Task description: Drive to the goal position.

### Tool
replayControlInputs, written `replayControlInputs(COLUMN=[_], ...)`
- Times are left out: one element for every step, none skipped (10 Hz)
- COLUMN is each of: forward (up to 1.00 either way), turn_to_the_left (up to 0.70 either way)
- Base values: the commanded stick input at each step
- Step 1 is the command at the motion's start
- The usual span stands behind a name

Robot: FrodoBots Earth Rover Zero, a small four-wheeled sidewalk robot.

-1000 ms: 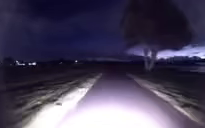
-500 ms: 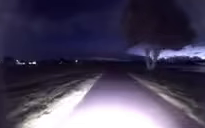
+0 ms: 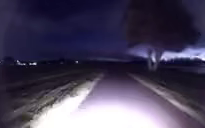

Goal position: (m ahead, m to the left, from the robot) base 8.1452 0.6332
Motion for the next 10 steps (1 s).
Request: replayControlInputs(forward=[0.70, 0.70, 0.70, 0.70, 0.70, 0.70, 0.70, 0.70, 0.70, 0.70], turn_to_the_left=[0.00, 0.00, 0.00, 0.00, -0.11, -0.26, -0.28, -0.12, 0.00, 0.00])
